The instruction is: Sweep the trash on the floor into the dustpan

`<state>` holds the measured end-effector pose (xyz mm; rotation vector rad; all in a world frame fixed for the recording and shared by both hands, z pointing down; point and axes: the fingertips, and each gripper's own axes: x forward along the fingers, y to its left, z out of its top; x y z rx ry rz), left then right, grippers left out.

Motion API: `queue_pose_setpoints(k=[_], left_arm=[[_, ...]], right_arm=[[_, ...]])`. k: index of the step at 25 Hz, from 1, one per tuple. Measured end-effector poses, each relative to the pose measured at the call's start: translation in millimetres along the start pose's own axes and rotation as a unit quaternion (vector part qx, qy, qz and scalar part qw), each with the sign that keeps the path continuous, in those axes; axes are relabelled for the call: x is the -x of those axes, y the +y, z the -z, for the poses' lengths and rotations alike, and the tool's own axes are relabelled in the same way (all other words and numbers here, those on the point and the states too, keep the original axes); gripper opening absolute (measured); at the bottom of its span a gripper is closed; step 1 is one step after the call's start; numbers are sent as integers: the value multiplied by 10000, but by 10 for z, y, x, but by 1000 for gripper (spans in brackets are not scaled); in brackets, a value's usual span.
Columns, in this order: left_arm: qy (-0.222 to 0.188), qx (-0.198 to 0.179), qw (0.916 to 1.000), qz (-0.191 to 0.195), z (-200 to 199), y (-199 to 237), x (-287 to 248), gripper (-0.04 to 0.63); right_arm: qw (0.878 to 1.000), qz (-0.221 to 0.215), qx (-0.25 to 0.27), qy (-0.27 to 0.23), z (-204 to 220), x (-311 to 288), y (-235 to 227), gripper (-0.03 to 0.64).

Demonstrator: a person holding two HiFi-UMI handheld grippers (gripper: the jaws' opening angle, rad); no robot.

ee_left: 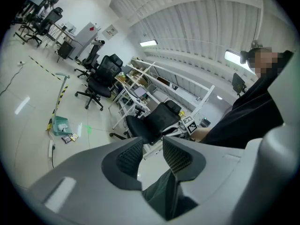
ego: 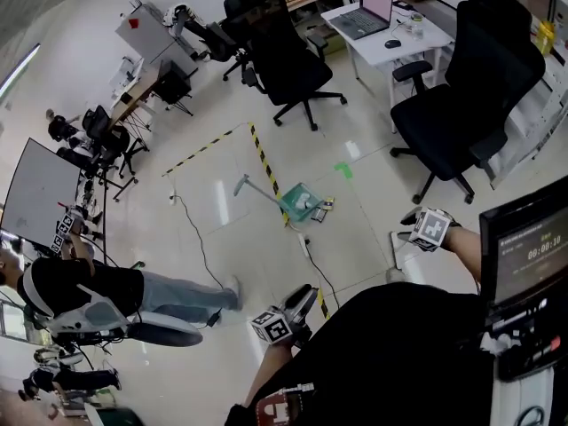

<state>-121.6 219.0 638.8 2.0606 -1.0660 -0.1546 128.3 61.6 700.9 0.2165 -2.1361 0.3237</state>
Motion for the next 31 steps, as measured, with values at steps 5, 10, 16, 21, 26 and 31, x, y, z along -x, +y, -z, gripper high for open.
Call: queue_pose_setpoints(k=[5,10,16,21,26,31], left_arm=[[93,143,9998,-59,362,73,617,138],[-156,133,9993,-315,409,-17,788,138],[-557,180,9977,-347,347,-198,728,138],[-593,72,9975,-372,290,-351,600,138],[-718,120,9960,-509,318,-321,675,138],[-702,111,9958,-583,312,-392,694,138]], right_arm=[[9994,312,-38,131,-38,-23,361,144],[9992,276,47,282,41,-11,412,143],[9993,130,213,262,47,123,472,143],[9995,37,230,191,54,208,384,143],[9994,-32,287,210,61,170,393,143],[9992,-73,343,199,65,204,443,143]])
